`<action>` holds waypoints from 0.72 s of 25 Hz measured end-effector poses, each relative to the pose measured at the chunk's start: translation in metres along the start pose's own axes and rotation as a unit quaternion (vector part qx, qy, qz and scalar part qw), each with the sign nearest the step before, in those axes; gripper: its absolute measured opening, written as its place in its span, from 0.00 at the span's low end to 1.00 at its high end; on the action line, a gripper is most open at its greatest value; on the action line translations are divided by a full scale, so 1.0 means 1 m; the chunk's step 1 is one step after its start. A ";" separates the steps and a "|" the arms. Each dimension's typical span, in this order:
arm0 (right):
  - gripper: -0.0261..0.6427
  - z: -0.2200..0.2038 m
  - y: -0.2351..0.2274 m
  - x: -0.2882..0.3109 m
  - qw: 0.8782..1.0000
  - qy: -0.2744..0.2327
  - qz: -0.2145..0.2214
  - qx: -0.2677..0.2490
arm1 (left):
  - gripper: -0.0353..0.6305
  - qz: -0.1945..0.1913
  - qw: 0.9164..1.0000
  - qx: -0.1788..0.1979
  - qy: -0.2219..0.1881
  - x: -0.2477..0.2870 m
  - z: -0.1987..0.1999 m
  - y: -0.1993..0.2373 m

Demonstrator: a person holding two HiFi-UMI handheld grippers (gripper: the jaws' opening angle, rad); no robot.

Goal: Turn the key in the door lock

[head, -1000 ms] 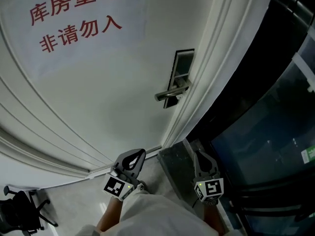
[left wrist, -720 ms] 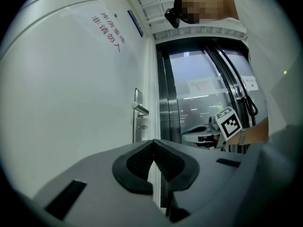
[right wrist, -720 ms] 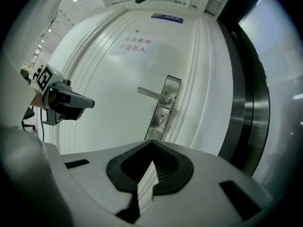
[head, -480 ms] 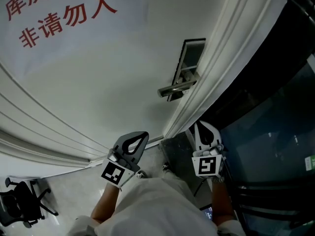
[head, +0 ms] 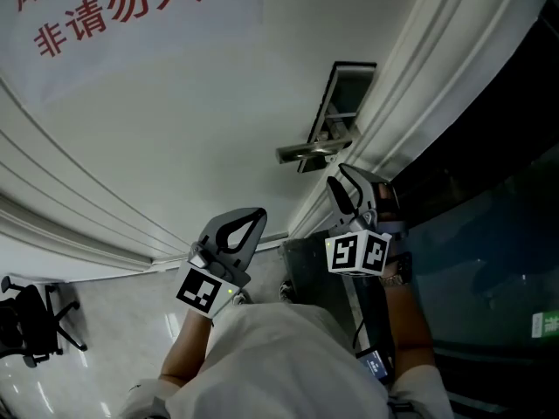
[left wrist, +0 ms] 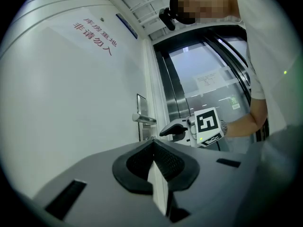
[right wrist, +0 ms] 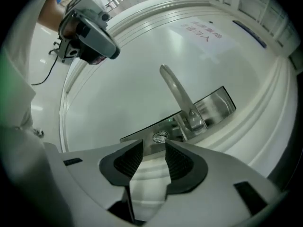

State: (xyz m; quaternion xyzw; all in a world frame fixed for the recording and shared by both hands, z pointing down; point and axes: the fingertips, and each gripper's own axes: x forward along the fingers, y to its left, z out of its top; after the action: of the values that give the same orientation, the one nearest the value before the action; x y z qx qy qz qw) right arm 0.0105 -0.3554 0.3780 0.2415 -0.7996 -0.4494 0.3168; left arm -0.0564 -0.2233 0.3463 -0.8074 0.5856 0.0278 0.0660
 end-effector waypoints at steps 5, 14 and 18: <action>0.22 0.000 -0.005 0.022 0.994 0.015 -0.008 -0.105 | 0.06 0.017 1.000 -0.004 0.004 -0.004 -0.005 0.000; 0.22 0.004 -0.011 0.039 0.992 0.014 -0.035 -0.121 | 0.06 0.024 1.000 -0.009 0.010 -0.003 -0.012 0.002; 0.21 0.004 -0.012 0.039 0.995 0.015 -0.054 -0.085 | 0.06 0.022 1.000 -0.011 0.012 -0.002 -0.012 0.004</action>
State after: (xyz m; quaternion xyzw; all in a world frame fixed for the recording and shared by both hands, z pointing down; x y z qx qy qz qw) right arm -0.0179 -0.3853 0.3770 0.2629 -0.7396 -0.5287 0.3232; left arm -0.0613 -0.2247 0.3584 -0.7950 0.6040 0.0262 0.0495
